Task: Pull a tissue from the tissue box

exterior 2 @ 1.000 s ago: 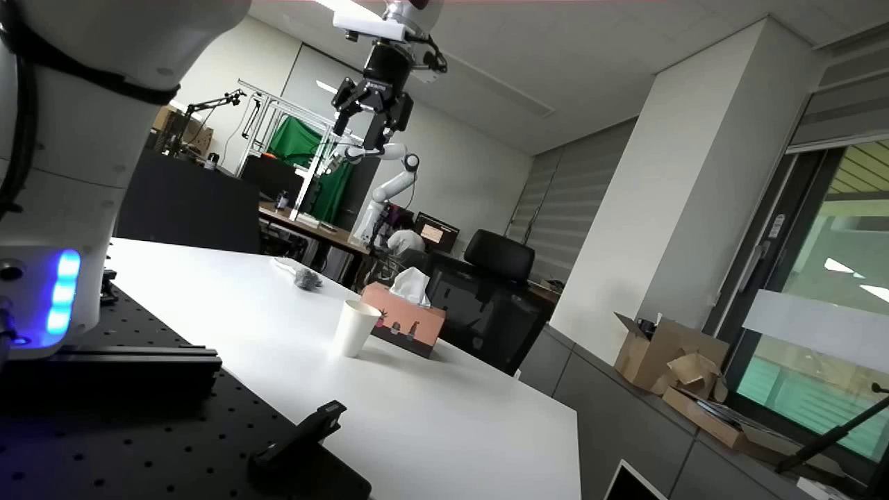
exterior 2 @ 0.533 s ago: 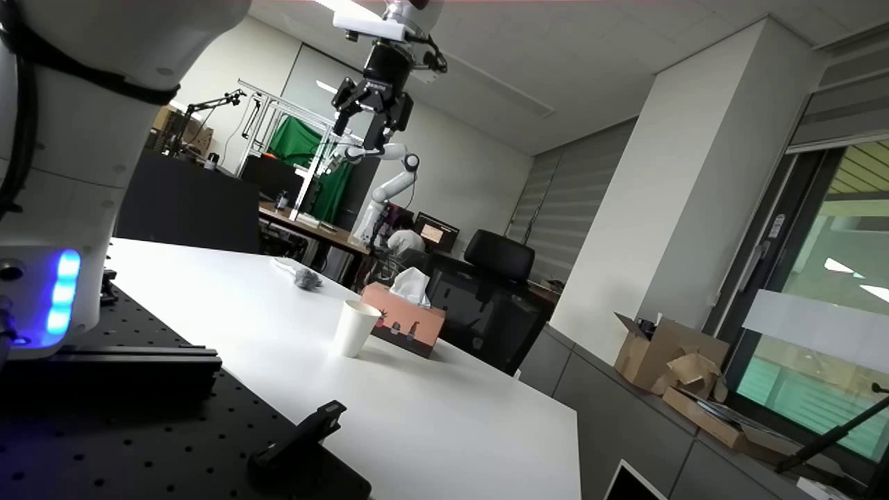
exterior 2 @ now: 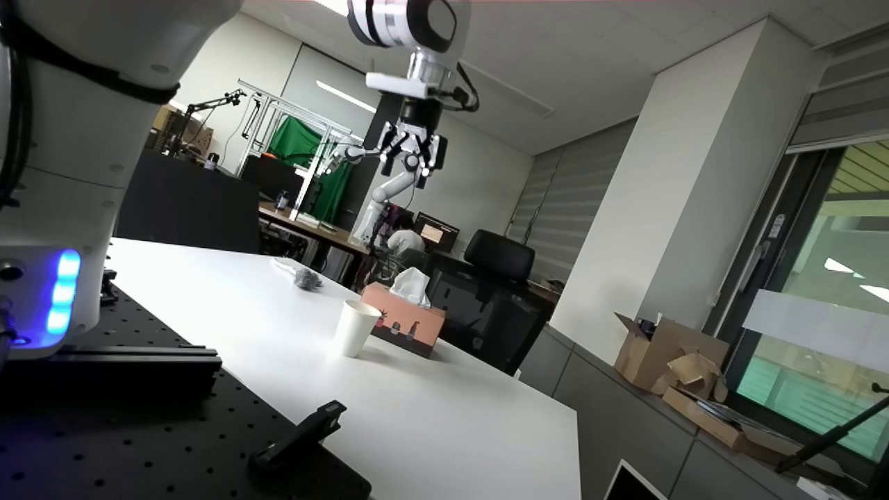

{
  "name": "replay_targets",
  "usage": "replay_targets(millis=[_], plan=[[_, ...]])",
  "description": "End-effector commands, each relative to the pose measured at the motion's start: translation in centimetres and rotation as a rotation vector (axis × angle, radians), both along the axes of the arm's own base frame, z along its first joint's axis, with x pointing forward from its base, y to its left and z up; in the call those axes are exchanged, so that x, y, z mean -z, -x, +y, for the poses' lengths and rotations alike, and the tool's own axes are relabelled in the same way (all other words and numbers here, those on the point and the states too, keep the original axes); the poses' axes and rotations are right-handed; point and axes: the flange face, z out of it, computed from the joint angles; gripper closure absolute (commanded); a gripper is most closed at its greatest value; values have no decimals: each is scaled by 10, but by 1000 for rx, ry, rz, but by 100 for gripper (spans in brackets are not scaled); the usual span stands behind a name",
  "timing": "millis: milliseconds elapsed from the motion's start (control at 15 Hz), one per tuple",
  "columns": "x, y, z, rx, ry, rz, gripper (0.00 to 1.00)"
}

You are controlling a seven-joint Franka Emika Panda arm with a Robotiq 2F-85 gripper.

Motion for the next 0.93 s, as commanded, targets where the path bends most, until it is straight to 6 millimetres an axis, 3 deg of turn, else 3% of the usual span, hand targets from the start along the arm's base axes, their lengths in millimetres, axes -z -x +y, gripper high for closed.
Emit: replay_targets(millis=[0,200,533,600,667,867], plan=[[38,-64,-29,140,-20,-17,0],[62,-114,-55,220,-22,3,0],[86,-189,-74,321,-44,38,0],[88,-193,-68,277,-95,127,0],[92,-169,-69,274,-52,59,0],[97,-189,-66,271,-83,119,0]])
